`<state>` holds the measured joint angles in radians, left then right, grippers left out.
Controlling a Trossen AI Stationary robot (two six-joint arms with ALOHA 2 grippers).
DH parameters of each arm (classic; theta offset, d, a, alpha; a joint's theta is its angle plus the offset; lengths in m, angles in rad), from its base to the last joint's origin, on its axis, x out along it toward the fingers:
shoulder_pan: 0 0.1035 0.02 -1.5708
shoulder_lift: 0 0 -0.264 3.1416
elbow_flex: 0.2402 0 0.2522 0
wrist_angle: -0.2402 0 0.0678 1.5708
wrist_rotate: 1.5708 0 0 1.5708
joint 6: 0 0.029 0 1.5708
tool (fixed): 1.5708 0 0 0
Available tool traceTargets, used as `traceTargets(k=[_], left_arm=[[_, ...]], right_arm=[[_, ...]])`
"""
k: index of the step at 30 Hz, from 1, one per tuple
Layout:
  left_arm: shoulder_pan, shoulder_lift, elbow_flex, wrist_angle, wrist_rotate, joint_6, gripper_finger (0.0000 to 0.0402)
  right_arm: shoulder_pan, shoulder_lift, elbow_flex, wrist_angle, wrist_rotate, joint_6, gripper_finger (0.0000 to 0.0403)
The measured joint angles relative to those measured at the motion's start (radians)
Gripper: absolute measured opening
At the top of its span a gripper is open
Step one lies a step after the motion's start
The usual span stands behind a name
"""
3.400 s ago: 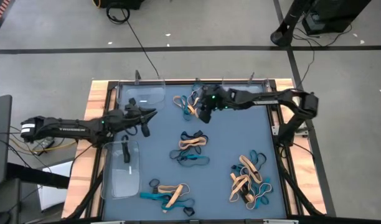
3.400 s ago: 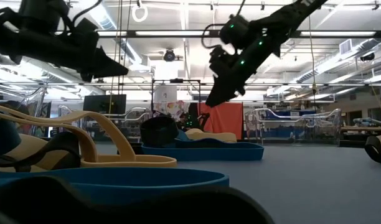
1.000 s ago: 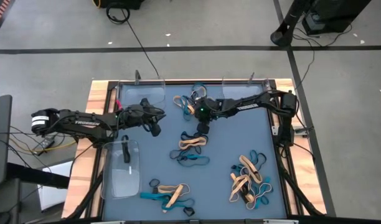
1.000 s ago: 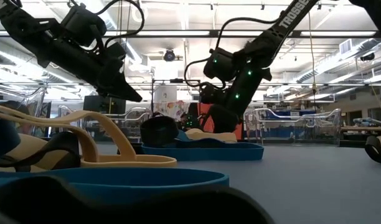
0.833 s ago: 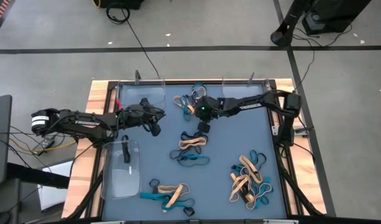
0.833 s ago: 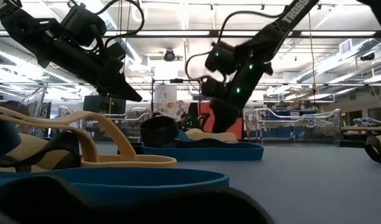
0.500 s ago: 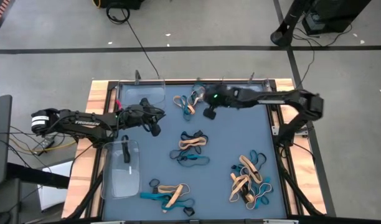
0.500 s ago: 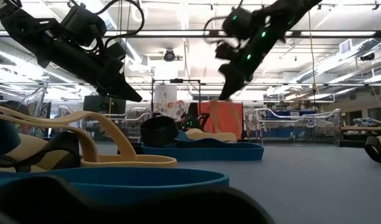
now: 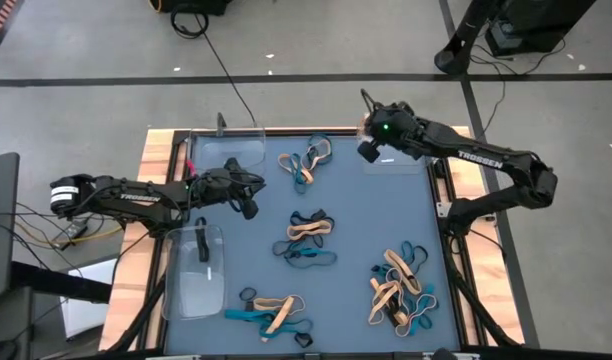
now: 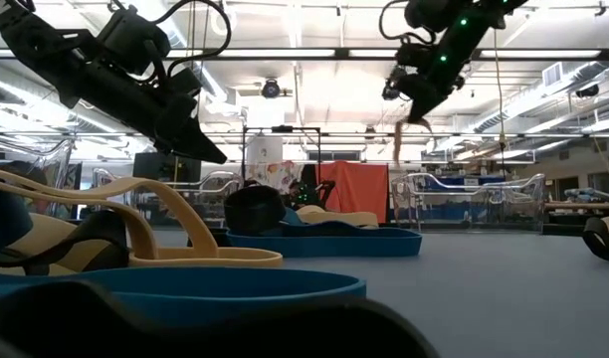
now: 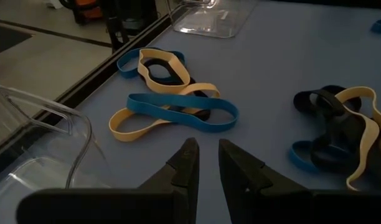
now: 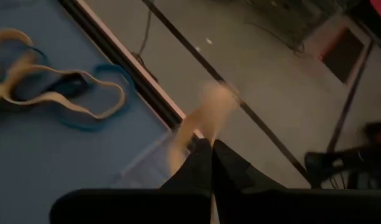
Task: Sort rubber bands into baskets
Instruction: Put the yellow rubber band into the top right transparent bin
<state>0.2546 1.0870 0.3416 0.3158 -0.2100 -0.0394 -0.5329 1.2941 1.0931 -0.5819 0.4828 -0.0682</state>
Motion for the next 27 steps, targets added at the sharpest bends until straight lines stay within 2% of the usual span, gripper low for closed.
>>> traceTargets(k=[7, 15, 20, 24, 27], left_arm=[[0.000, 0.000, 0.000, 0.000, 0.000, -0.018, 0.0065], [-0.001, 0.000, 0.000, -0.003, 0.001, -0.019, 0.0065], [-0.001, 0.000, 0.000, -0.005, 0.002, -0.019, 0.0065], [-0.001, 0.000, 0.000, -0.007, 0.002, -0.019, 0.0065], [-0.001, 0.000, 0.000, -0.010, 0.003, -0.019, 0.0065]], right_arm=[[-0.055, 0.021, -0.001, -0.101, 0.018, 0.045, 0.0007], [-0.107, 0.064, -0.002, -0.183, -0.069, 0.117, 0.0026], [-0.125, 0.090, -0.002, -0.195, -0.188, 0.145, 0.0028], [-0.125, 0.105, -0.003, -0.196, -0.182, 0.144, 0.0040], [-0.125, 0.106, -0.003, -0.198, -0.199, 0.136, 0.0066]])
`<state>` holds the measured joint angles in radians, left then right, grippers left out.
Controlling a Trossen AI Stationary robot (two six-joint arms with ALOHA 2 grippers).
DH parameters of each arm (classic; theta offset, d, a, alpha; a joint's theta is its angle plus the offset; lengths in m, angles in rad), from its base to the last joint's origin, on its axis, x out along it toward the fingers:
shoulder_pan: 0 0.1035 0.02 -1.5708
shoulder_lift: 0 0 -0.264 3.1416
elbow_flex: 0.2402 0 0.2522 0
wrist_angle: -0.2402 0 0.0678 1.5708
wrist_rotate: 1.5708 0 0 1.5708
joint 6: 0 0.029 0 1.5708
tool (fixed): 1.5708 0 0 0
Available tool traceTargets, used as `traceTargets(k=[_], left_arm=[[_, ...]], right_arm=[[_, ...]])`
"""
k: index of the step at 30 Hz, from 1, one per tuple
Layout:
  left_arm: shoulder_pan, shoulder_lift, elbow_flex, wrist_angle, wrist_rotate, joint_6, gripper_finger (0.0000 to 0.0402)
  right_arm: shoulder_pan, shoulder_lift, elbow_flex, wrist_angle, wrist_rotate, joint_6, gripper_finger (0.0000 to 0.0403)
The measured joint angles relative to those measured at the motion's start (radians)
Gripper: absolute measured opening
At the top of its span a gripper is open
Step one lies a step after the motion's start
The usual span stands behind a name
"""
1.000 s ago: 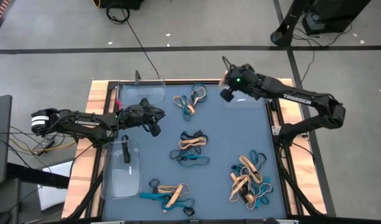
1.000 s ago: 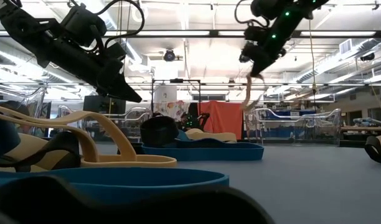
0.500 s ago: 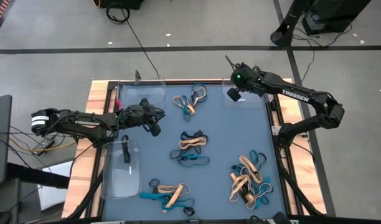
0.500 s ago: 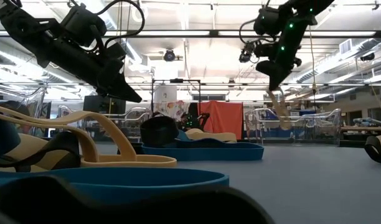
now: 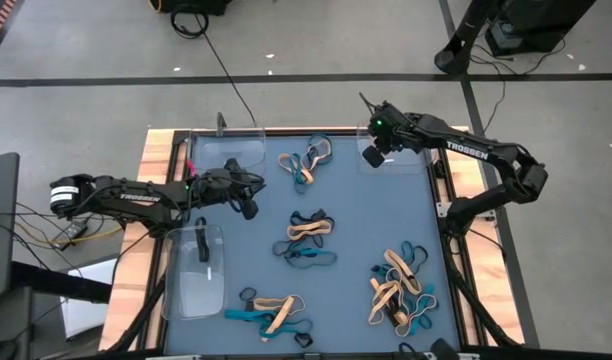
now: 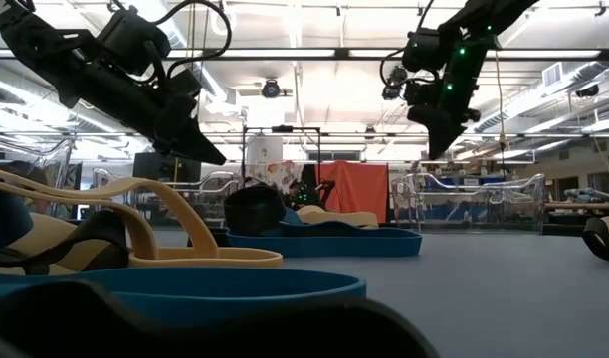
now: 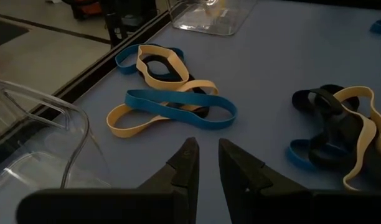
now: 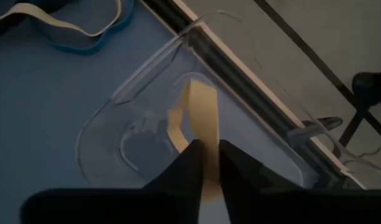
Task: Sort rubber bands into baskets
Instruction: Put the yellow rubber band into the top right transparent bin
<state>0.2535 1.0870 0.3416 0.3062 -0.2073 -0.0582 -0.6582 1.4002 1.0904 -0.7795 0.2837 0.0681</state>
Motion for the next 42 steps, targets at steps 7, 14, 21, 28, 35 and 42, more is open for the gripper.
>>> traceTargets(k=[7, 14, 21, 28, 35, 42], left_arm=[[0.000, 0.000, 0.000, -0.002, 0.000, 0.000, 0.0065], [0.000, 0.000, 0.000, 0.017, -0.001, -0.002, 0.0065], [0.000, 0.000, 0.000, 0.016, -0.003, -0.002, 0.0065], [0.000, 0.000, 0.000, 0.007, -0.003, -0.002, 0.0065], [0.000, 0.000, 0.000, 0.007, -0.002, -0.002, 0.0065], [0.000, 0.000, 0.000, 0.017, -0.006, 0.001, 0.0065]], right_arm=[[0.012, 0.000, 0.000, 0.024, -0.016, -0.011, 0.0151], [0.074, 0.036, 0.000, 0.218, -0.130, -0.113, 0.0193], [0.149, 0.191, 0.000, 0.425, -0.163, -0.261, 0.0184], [0.171, 0.334, 0.000, 0.595, -0.145, -0.344, 0.0176], [0.170, 0.456, 0.009, 0.709, -0.138, -0.408, 0.0170], [0.167, 0.542, 0.119, 0.650, -0.143, -0.489, 0.0167]])
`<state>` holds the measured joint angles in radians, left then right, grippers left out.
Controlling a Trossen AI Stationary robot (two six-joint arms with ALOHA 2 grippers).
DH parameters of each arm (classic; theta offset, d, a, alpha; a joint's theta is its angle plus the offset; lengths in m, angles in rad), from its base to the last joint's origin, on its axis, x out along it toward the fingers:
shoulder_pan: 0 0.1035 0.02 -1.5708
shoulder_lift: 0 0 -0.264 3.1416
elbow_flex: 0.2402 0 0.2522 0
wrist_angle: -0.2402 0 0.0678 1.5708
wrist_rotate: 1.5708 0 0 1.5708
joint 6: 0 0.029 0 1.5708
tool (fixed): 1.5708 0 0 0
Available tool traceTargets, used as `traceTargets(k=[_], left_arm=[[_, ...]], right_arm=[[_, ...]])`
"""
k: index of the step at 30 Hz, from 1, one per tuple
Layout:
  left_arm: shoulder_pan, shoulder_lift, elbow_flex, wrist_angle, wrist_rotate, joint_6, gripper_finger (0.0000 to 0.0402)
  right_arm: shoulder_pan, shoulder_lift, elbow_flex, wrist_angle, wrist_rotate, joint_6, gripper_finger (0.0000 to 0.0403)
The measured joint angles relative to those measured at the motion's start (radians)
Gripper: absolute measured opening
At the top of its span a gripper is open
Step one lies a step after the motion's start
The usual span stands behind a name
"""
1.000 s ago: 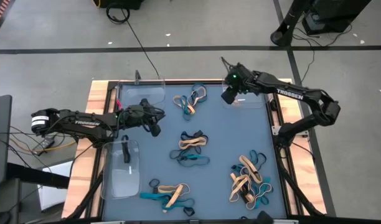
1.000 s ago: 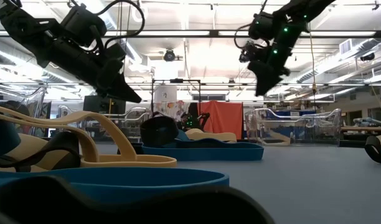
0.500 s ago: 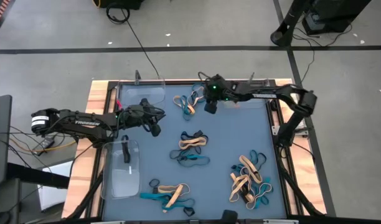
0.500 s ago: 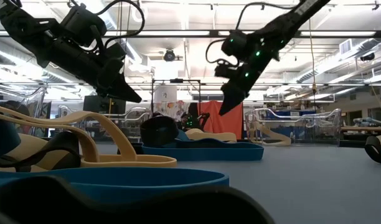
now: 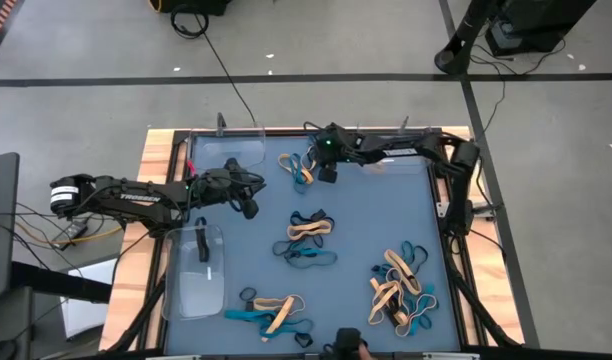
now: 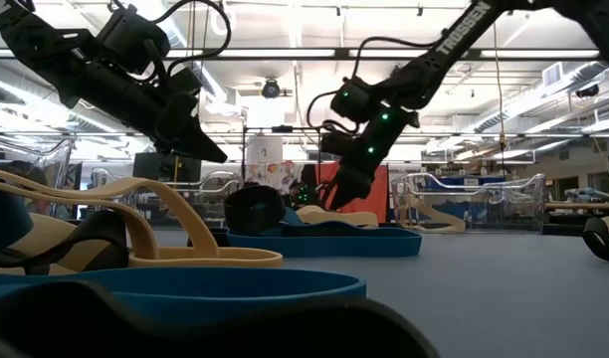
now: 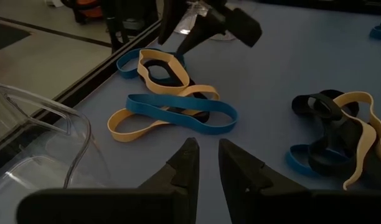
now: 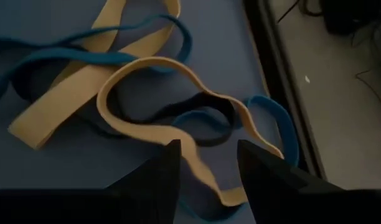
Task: Sort rubber bands into baskets
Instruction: Put the yellow rubber band into the top right transparent bin
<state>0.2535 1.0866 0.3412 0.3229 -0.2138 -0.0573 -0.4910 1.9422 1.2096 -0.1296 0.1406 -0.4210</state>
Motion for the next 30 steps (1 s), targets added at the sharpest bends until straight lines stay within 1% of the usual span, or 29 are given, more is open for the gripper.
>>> traceTargets(k=[6, 9, 12, 15, 19, 20, 21, 23, 25, 28, 30], left_arm=[[0.000, 0.000, 0.000, -0.005, -0.010, 0.000, 0.0064], [0.000, 0.000, 0.000, -0.012, -0.010, 0.000, 0.0064], [0.000, 0.000, 0.000, -0.021, -0.011, 0.000, 0.0064], [0.000, 0.000, 0.000, -0.031, -0.013, 0.000, 0.0064], [0.000, 0.000, 0.000, -0.030, -0.013, 0.000, 0.0064], [0.000, 0.000, 0.000, -0.030, -0.013, 0.000, 0.0064], [0.000, 0.000, 0.000, -0.030, -0.013, 0.000, 0.0064], [0.000, 0.000, 0.000, -0.030, -0.014, 0.000, 0.0064], [0.000, 0.000, 0.000, -0.029, -0.014, 0.000, 0.0064], [0.000, 0.000, 0.000, -0.030, -0.016, 0.000, 0.0064], [0.000, 0.000, 0.000, -0.030, -0.017, 0.000, 0.0064]], right_arm=[[-0.002, 0.079, 0.093, -0.112, -0.011, -0.056, 0.0164], [-0.002, 0.101, 0.109, -0.127, -0.010, -0.058, 0.0159], [-0.003, 0.102, 0.112, -0.133, -0.008, -0.057, 0.0145], [-0.003, 0.097, 0.112, -0.139, -0.004, -0.054, 0.0109], [-0.004, 0.094, 0.112, -0.155, -0.001, -0.055, 0.0024], [-0.004, 0.094, 0.112, -0.163, -0.004, -0.057, 0.0015], [-0.004, 0.094, 0.112, -0.164, -0.003, -0.055, 0.0013], [-0.003, 0.091, 0.112, -0.163, 0.024, -0.044, 0.0012], [0.006, 0.077, 0.112, -0.175, 0.077, -0.039, 0.0008], [0.021, 0.022, 0.112, -0.198, 0.150, -0.036, 0.0007], [0.027, -0.029, 0.112, -0.223, 0.169, -0.030, 0.0005]])
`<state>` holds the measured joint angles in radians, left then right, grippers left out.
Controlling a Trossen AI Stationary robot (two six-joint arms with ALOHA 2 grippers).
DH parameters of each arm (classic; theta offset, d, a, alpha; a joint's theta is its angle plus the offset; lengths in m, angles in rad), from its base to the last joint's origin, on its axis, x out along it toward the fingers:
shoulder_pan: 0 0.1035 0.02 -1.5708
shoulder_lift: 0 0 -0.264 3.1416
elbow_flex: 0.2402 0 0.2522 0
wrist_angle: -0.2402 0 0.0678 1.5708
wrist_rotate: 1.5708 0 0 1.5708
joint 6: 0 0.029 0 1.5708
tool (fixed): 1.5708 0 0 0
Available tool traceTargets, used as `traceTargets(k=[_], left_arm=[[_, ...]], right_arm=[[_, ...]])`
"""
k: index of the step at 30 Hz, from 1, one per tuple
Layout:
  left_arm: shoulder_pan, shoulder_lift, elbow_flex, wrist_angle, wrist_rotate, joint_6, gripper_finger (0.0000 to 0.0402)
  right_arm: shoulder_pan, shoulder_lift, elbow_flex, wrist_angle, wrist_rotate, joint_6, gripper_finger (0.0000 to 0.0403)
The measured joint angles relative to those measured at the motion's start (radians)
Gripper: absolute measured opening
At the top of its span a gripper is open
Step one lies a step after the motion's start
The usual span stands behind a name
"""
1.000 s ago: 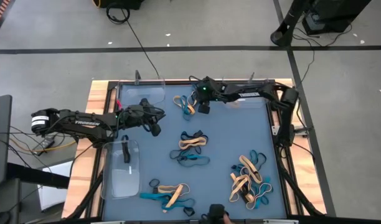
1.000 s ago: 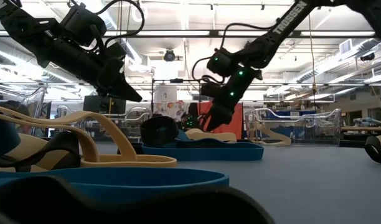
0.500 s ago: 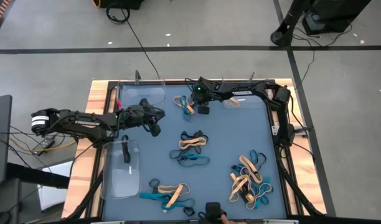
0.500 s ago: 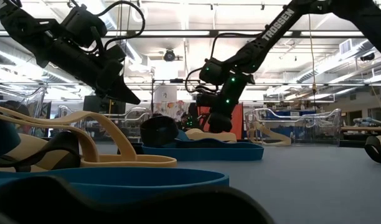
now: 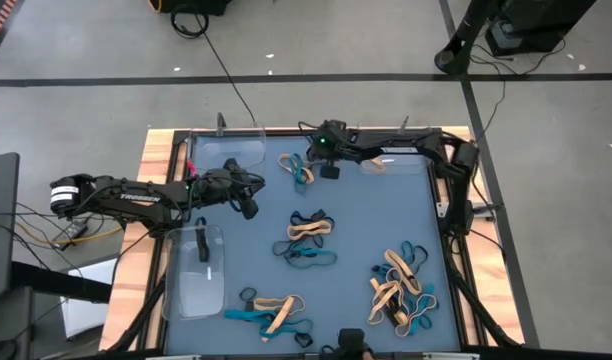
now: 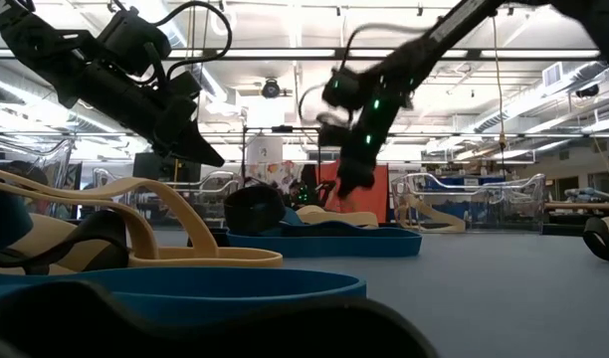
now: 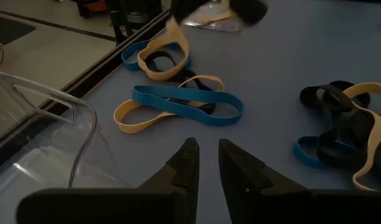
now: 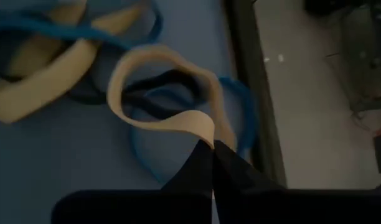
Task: Sort rubber bands into baskets
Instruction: Put the yellow rubber band into the top right transparent bin
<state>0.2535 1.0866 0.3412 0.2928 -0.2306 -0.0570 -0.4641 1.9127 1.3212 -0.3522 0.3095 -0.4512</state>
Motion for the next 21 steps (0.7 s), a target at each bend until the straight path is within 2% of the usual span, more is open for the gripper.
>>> traceTargets(k=[5, 12, 21], left_arm=[[0.000, 0.000, 0.000, -0.011, 0.000, -0.002, 0.0064], [0.000, 0.000, 0.000, -0.027, 0.001, -0.004, 0.0064], [0.000, 0.000, 0.000, -0.021, 0.001, -0.007, 0.0065]], right_arm=[[-0.007, -0.150, 0.000, -0.076, 0.024, 0.040, 0.0003], [-0.042, -0.338, 0.000, -0.264, 0.218, 0.100, 0.0002], [-0.094, -0.487, 0.000, -0.505, 0.277, 0.268, 0.0002]])
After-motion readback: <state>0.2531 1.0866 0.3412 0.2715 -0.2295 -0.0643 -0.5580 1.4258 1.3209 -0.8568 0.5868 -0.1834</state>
